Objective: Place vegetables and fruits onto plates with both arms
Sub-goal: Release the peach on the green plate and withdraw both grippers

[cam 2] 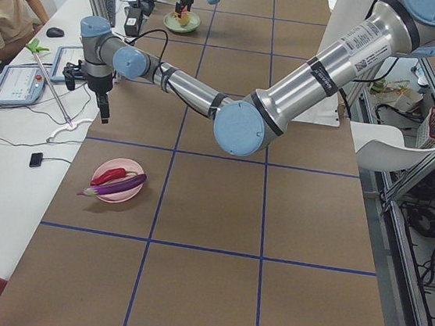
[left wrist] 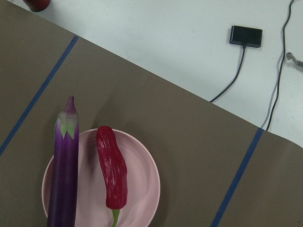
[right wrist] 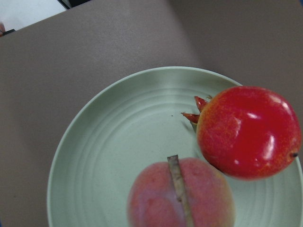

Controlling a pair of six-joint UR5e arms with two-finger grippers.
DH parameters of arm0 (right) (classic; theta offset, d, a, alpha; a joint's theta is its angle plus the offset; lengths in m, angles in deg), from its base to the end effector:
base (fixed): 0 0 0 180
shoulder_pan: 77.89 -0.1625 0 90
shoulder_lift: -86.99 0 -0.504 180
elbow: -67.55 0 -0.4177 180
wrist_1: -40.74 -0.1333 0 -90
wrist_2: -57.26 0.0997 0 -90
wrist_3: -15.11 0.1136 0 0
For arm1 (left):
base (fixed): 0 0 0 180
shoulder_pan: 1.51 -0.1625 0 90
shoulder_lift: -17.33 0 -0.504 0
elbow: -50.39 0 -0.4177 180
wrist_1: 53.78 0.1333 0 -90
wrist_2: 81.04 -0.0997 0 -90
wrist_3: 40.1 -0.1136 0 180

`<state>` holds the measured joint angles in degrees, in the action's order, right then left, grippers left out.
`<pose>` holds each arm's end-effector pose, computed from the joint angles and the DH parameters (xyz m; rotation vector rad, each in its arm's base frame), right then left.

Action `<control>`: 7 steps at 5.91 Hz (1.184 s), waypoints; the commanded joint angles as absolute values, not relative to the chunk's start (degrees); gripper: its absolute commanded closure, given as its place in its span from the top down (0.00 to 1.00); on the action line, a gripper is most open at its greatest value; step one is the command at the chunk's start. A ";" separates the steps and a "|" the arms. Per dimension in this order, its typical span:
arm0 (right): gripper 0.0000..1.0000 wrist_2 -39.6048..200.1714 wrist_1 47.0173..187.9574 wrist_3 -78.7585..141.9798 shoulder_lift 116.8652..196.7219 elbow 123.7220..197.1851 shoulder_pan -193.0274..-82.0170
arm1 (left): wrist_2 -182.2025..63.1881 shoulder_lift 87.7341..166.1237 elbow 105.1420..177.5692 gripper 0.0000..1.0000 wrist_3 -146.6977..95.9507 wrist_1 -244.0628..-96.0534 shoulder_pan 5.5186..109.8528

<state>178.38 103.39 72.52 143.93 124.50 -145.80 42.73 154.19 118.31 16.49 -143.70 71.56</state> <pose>-0.2415 -0.7933 0.6254 0.0175 -0.7134 0.4607 0.1883 -0.8595 0.3762 -0.0121 0.7238 -0.5352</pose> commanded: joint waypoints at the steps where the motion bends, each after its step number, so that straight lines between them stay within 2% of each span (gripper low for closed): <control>1: 1.00 180.12 103.22 71.27 147.69 133.04 -146.96 | 47.51 141.70 140.59 1.00 15.80 -140.09 71.53; 2: 1.00 183.53 107.84 71.10 150.15 141.12 -148.10 | 48.50 133.43 153.61 1.00 15.71 -140.00 71.27; 3: 1.00 184.86 109.37 71.01 158.45 153.64 -148.03 | 48.51 125.35 163.84 1.00 15.62 -140.00 70.48; 5: 1.00 189.87 112.70 69.96 165.45 166.28 -148.63 | 48.16 118.70 169.90 1.00 8.37 -140.00 69.51; 7: 1.00 192.50 112.81 62.79 174.05 172.64 -151.34 | 48.07 106.88 171.32 1.00 -12.57 -140.96 70.03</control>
